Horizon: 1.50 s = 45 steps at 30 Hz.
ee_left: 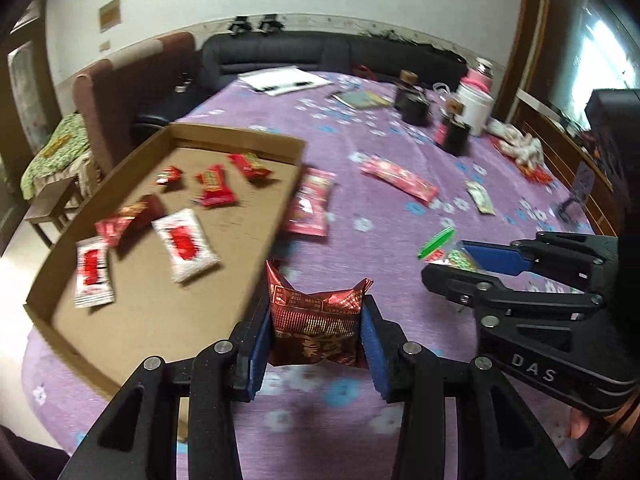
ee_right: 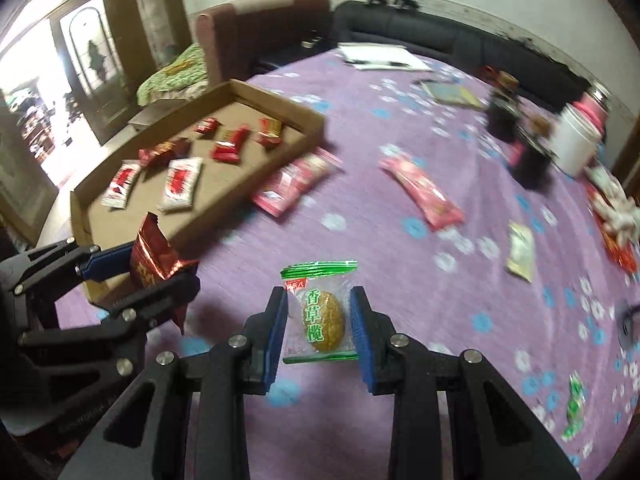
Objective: Organize snacks
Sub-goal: 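Carry both packets over the box and open the right tool to drop the cake packet, then move both tools back over the table, left tool still holding the maroon packet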
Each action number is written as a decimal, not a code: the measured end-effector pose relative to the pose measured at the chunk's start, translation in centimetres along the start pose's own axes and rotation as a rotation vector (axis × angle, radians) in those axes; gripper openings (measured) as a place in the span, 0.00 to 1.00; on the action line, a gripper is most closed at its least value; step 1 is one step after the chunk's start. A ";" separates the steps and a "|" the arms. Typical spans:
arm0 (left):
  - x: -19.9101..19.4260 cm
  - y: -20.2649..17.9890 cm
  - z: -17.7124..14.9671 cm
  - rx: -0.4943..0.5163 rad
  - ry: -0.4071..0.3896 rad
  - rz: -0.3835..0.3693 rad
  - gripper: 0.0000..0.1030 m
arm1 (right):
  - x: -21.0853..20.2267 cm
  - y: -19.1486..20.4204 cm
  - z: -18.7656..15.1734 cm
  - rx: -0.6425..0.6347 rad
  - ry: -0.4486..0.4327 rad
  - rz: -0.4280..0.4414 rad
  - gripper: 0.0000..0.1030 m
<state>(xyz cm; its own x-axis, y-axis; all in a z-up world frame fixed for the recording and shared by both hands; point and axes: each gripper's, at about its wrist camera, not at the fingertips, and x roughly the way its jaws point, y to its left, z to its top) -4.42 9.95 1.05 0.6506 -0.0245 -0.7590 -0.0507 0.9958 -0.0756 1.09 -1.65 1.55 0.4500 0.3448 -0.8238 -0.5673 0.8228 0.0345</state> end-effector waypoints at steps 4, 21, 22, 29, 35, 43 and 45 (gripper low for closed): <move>-0.5 2.8 0.7 -0.052 -0.015 0.043 0.43 | 0.6 2.5 2.3 -0.037 -0.015 0.033 0.30; 1.5 14.2 1.7 -0.279 0.045 0.213 0.44 | 7.3 10.0 8.3 -0.065 0.025 0.182 0.30; 1.6 14.4 1.6 -0.284 0.047 0.217 0.44 | 7.6 9.9 8.4 -0.060 0.031 0.185 0.31; 1.9 13.7 1.4 -0.252 0.035 0.289 0.51 | 8.3 9.7 8.4 -0.041 0.035 0.169 0.31; 2.1 13.2 1.2 -0.253 0.035 0.316 0.53 | 8.1 9.1 8.4 -0.018 0.024 0.166 0.33; 1.5 12.6 0.8 -0.276 0.003 0.336 0.53 | 6.3 8.6 8.0 -0.009 -0.018 0.170 0.47; 1.1 12.2 0.7 -0.270 -0.015 0.348 0.53 | 5.6 8.5 7.8 -0.010 -0.032 0.170 0.47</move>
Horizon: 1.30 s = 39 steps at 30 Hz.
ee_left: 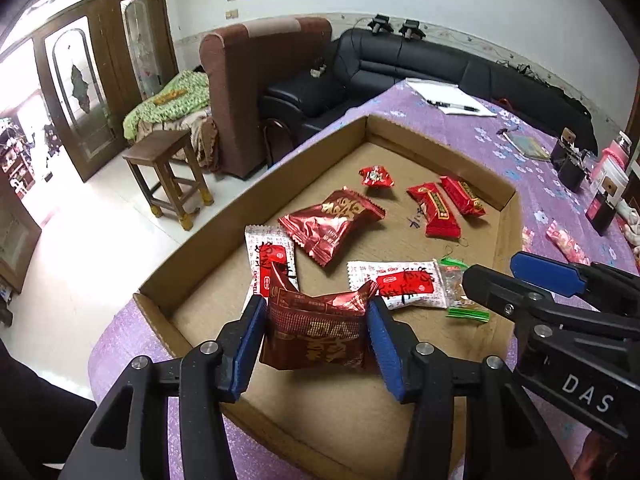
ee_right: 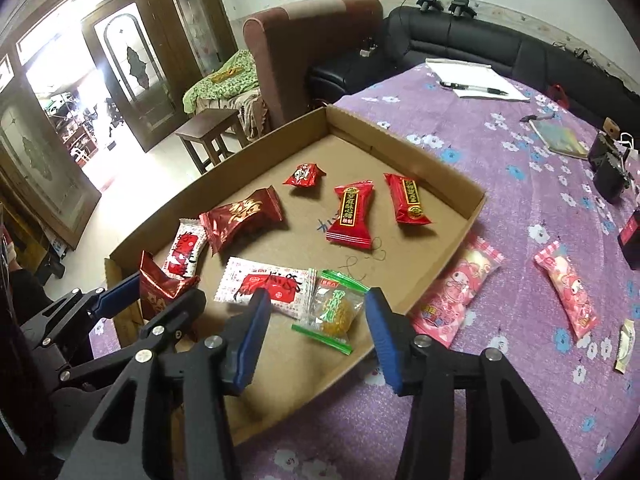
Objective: Organize snacks
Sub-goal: 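Move both tools back over the table, left tool still holding the maroon packet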
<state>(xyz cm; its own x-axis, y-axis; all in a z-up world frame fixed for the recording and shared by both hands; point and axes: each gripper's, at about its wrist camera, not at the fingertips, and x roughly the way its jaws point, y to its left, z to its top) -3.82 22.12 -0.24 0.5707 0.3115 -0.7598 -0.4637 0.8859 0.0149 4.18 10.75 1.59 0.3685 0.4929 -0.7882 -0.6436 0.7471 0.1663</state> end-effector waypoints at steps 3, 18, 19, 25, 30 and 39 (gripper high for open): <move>-1.0 -0.5 -0.2 0.002 -0.034 0.002 0.54 | -0.8 -0.4 -0.2 0.006 -0.017 0.002 0.47; -4.0 -6.8 -2.0 0.097 -0.073 -0.067 0.55 | -6.1 -5.5 -4.4 0.099 -0.064 -0.017 0.48; -4.1 -7.3 -2.1 0.104 -0.072 -0.073 0.55 | -6.4 -5.9 -4.6 0.105 -0.066 -0.019 0.48; -4.8 -11.6 -3.1 0.182 -0.059 -0.121 0.55 | -8.8 -8.9 -7.1 0.146 -0.085 -0.063 0.48; -5.3 -15.6 -4.3 0.262 -0.046 -0.158 0.55 | -10.6 -12.0 -9.6 0.201 -0.094 -0.096 0.52; -5.5 -21.2 -6.3 0.364 -0.003 -0.221 0.55 | -13.2 -17.3 -14.2 0.306 -0.093 -0.163 0.54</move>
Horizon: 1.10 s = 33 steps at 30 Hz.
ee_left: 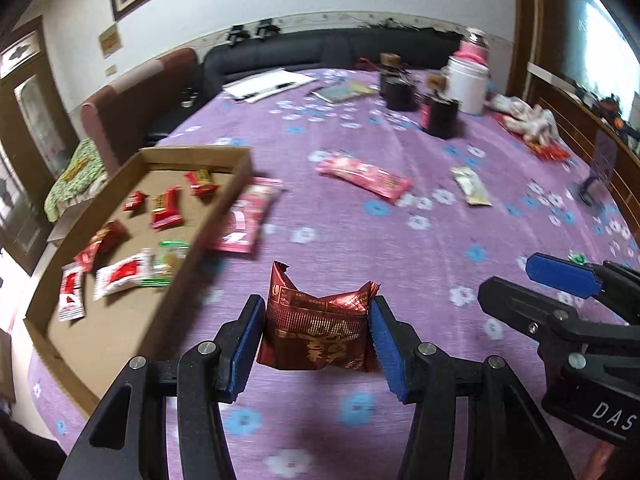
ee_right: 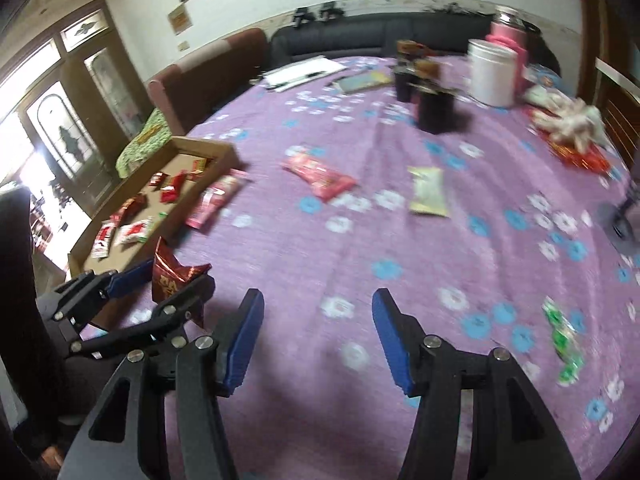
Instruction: Organize snacks
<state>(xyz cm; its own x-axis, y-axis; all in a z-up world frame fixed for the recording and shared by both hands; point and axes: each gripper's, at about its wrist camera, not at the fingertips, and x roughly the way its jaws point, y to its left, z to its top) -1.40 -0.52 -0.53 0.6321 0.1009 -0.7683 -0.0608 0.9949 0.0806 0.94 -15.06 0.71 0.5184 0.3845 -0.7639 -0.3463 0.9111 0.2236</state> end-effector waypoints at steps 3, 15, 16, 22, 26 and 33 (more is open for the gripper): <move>0.9 -2.3 0.0 0.053 0.031 -0.012 0.55 | -0.7 -2.7 -1.1 0.049 0.000 -0.034 0.54; 5.9 -2.7 3.5 0.048 0.158 -0.010 0.57 | -4.5 -12.9 -3.7 0.247 -0.043 -0.201 0.67; 6.1 -2.4 3.7 0.049 0.159 -0.004 0.57 | -4.5 -13.3 -3.7 0.253 -0.039 -0.203 0.69; 6.8 -0.6 5.6 0.016 0.162 0.042 0.57 | -4.3 -15.5 -3.4 0.284 -0.031 -0.237 0.69; 6.7 0.0 6.4 0.006 0.152 0.056 0.57 | -4.6 -16.9 -2.8 0.342 -0.036 -0.221 0.75; 6.9 -0.3 6.8 0.018 0.154 0.079 0.63 | -2.0 -15.7 -2.4 0.275 0.024 -0.205 0.75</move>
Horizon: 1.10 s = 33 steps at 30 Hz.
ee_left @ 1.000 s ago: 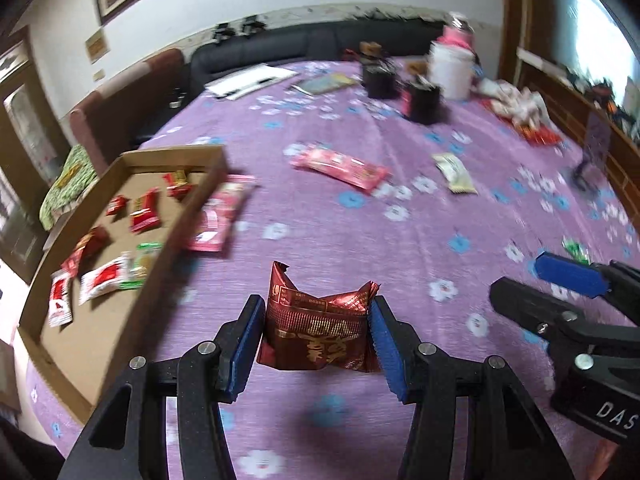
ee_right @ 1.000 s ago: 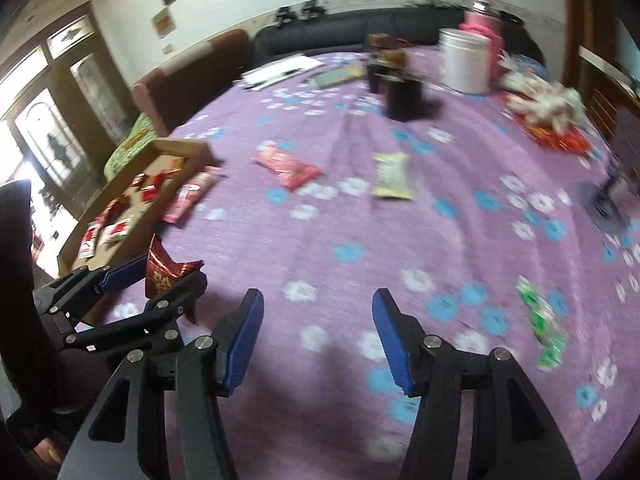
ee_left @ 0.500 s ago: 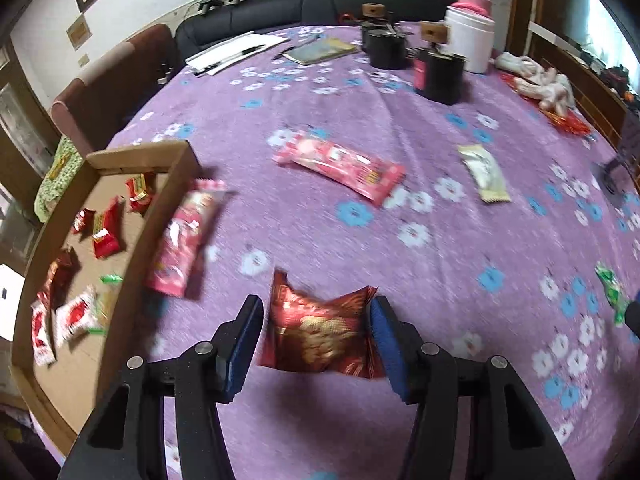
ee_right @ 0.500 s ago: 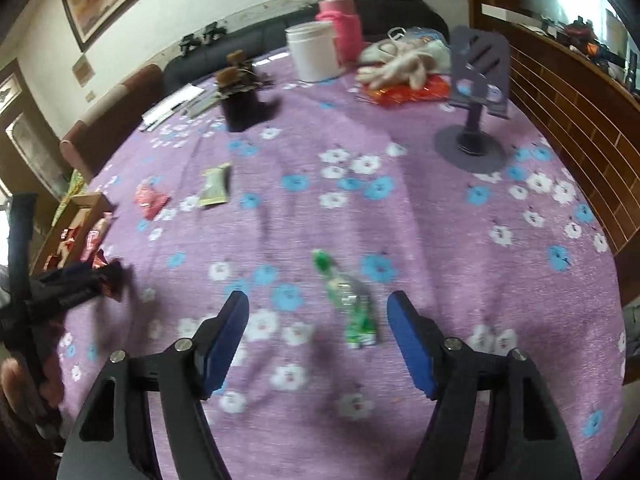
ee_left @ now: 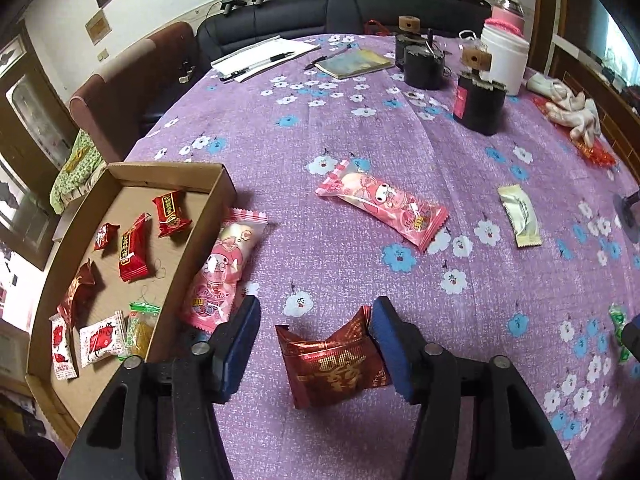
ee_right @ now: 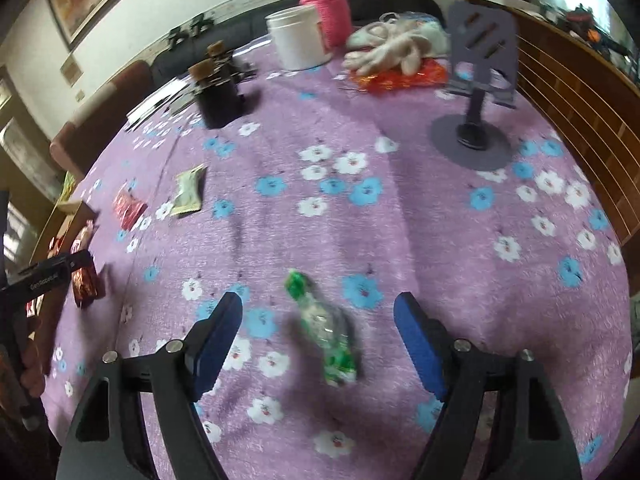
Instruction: Organize snacks
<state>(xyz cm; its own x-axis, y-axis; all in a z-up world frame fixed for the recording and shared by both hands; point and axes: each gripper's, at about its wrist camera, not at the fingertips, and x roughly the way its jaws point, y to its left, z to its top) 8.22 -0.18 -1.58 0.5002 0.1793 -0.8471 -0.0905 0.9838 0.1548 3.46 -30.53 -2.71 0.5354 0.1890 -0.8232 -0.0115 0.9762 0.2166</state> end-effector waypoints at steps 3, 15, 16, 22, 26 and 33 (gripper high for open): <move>0.3 0.2 0.2 0.007 -0.005 0.037 0.64 | 1.0 0.9 -0.1 -0.035 0.035 -0.007 0.75; 2.6 1.5 2.0 -0.021 0.062 0.060 0.76 | 2.2 2.9 -0.4 -0.152 0.064 -0.095 0.80; 2.4 1.2 1.6 -0.016 0.059 0.044 0.76 | 2.2 2.9 -0.3 -0.152 0.063 -0.093 0.80; -0.6 -1.5 -0.2 0.004 0.011 -0.068 0.76 | 2.3 3.0 -0.3 -0.154 0.068 -0.096 0.81; -1.2 -3.6 -0.5 0.102 0.028 -0.144 0.76 | 2.3 3.0 -0.2 -0.153 0.082 -0.100 0.81; 0.3 -1.3 -0.9 0.135 0.093 -0.185 0.78 | 2.1 3.1 -0.5 -0.150 0.084 -0.110 0.81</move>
<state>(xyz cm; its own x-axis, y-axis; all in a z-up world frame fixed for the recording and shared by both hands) 7.70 -1.38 -2.49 0.4158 0.0012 -0.9094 0.1149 0.9919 0.0539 4.12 -27.03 -4.04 0.4678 0.0825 -0.8800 -0.0862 0.9951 0.0475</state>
